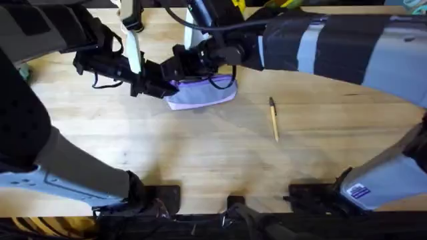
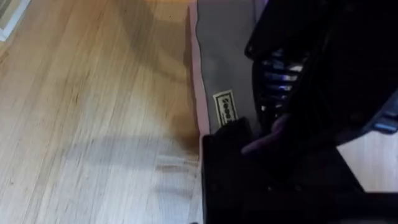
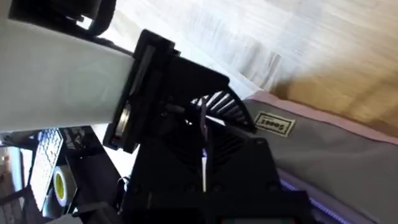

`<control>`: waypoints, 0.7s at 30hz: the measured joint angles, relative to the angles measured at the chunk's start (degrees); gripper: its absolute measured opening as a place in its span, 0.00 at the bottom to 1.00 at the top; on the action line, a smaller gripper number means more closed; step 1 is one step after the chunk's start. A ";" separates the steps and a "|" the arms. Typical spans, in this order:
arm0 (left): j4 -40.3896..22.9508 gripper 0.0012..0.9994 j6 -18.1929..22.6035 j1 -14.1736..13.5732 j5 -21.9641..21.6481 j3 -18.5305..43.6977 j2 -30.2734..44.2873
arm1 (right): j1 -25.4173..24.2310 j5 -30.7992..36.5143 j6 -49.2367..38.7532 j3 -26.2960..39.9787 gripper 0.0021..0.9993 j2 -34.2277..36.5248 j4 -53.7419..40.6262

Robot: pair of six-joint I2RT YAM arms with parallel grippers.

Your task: Unzip the bag, pick up the pens from the table one at a time and place them inside, then zip the bag closed.

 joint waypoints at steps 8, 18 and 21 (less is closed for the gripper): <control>0.05 0.04 0.04 0.11 -0.20 0.00 -0.01 | 0.72 2.30 1.12 0.00 0.03 0.18 0.46; 0.10 0.04 0.16 -0.22 0.04 -0.02 0.01 | -3.65 -0.39 -7.39 0.74 0.72 -4.45 -8.85; 0.12 0.04 0.16 -0.22 0.04 -0.02 0.01 | -6.54 -0.64 -12.74 0.81 0.98 -8.25 -12.92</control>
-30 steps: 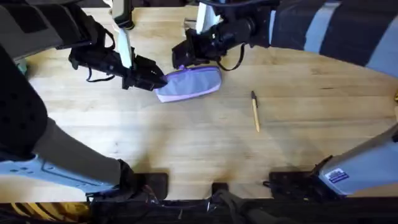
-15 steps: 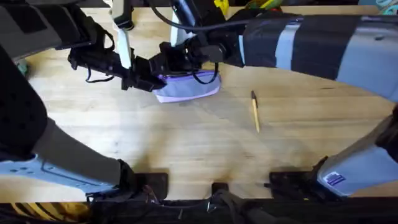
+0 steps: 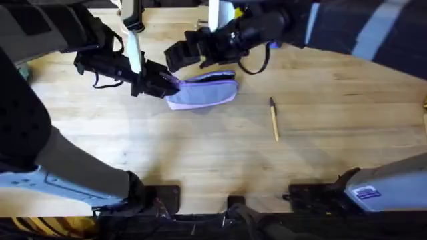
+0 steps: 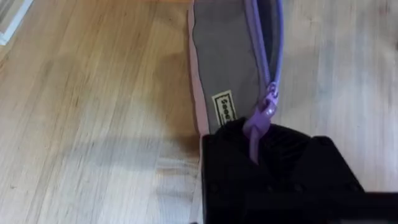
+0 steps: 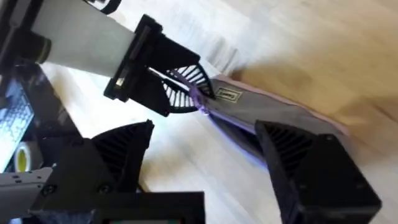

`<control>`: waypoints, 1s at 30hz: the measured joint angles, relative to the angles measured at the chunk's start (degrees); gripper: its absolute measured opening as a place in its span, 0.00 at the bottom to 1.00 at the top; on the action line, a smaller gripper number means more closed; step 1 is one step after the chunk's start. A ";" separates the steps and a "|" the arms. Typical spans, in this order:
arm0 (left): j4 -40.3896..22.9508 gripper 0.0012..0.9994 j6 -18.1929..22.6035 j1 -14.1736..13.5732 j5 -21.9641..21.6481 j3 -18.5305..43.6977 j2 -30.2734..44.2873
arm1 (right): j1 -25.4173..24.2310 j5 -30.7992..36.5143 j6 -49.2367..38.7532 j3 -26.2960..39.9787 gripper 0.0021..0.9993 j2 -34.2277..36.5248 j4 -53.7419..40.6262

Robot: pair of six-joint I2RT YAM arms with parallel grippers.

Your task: Unzip the bag, pick up the pens from the table one at a time and place them inside, then zip the bag closed.

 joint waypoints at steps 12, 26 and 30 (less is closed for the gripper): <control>0.20 0.99 -0.23 -0.22 0.63 0.00 0.00 | -5.99 5.58 -18.92 0.70 1.00 -8.54 -4.63; -4.88 1.00 -0.22 2.49 0.08 2.56 -0.46 | -4.41 6.39 -44.20 0.70 1.00 -8.54 -5.53; -11.27 1.00 -0.19 5.68 -2.53 7.48 -4.38 | -3.69 6.39 -50.14 0.70 1.00 -8.54 -6.69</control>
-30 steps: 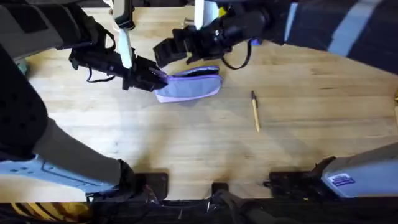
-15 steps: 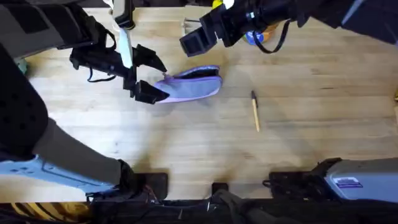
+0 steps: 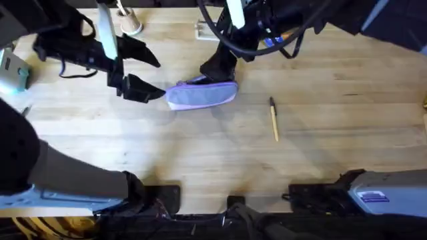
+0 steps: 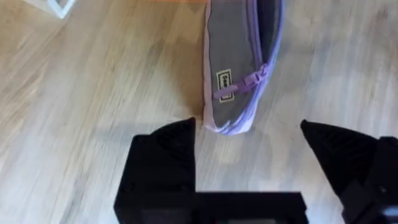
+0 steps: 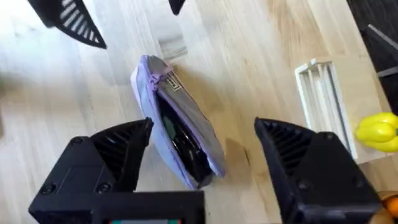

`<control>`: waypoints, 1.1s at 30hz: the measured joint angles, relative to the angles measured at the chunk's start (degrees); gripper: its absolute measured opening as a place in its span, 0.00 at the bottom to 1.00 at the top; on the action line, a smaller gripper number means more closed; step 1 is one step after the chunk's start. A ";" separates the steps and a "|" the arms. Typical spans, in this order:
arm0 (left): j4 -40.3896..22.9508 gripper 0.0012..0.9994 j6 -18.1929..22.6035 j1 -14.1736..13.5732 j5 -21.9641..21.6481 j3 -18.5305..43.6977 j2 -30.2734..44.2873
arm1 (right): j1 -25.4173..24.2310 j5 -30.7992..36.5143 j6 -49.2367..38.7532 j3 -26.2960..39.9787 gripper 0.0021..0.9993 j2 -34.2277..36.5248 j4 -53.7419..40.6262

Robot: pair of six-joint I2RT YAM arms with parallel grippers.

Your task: Unzip the bag, pick up the pens from the table one at a time and place them inside, then zip the bag closed.

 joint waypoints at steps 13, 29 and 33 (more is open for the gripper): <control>-7.44 0.99 0.01 2.17 -9.39 4.59 -13.38 | -0.49 0.44 -8.18 0.00 1.00 0.00 0.23; -8.50 0.99 0.01 2.17 -9.99 4.59 -14.30 | -0.49 -0.54 -11.27 -0.04 0.03 0.88 -3.43; -8.48 0.99 0.01 2.17 -9.99 4.59 -14.29 | -0.49 -3.53 -12.37 -0.17 0.03 4.15 -3.10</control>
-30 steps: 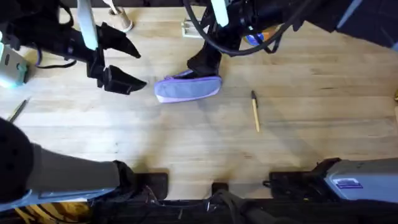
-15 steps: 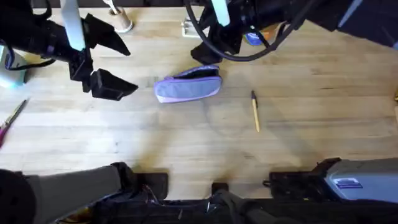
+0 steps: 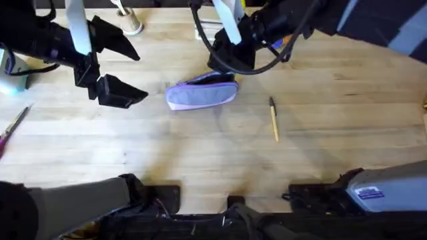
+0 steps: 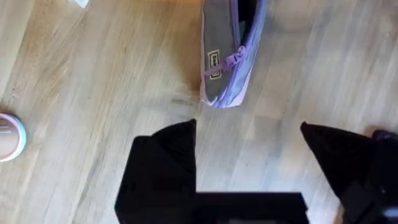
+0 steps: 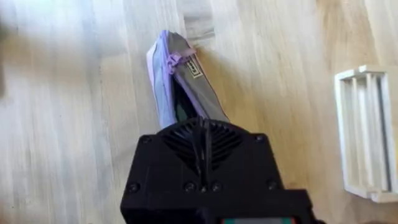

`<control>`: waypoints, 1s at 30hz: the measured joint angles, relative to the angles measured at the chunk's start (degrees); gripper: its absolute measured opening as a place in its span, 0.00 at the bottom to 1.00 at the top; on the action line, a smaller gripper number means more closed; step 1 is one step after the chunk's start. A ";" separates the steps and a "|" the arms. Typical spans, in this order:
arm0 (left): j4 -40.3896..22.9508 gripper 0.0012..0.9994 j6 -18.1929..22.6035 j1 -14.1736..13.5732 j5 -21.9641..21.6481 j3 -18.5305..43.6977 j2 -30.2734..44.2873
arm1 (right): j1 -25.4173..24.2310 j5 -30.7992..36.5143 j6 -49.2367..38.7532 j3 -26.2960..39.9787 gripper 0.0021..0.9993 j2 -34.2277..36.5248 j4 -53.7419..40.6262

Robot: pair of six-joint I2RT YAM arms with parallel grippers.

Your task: Unzip the bag, pick up the pens from the table one at a time and place them inside, then zip the bag closed.

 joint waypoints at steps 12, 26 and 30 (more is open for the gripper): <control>0.00 0.99 0.00 0.00 0.00 0.00 0.00 | 0.13 -7.04 -0.42 -0.46 0.03 10.52 2.01; 0.00 0.99 0.00 0.00 0.00 0.00 0.00 | 3.10 -8.36 -0.34 -0.50 0.10 18.16 5.90; 0.00 0.99 0.00 0.00 0.00 0.00 0.01 | 3.19 -7.80 -0.89 -0.50 0.68 18.17 7.52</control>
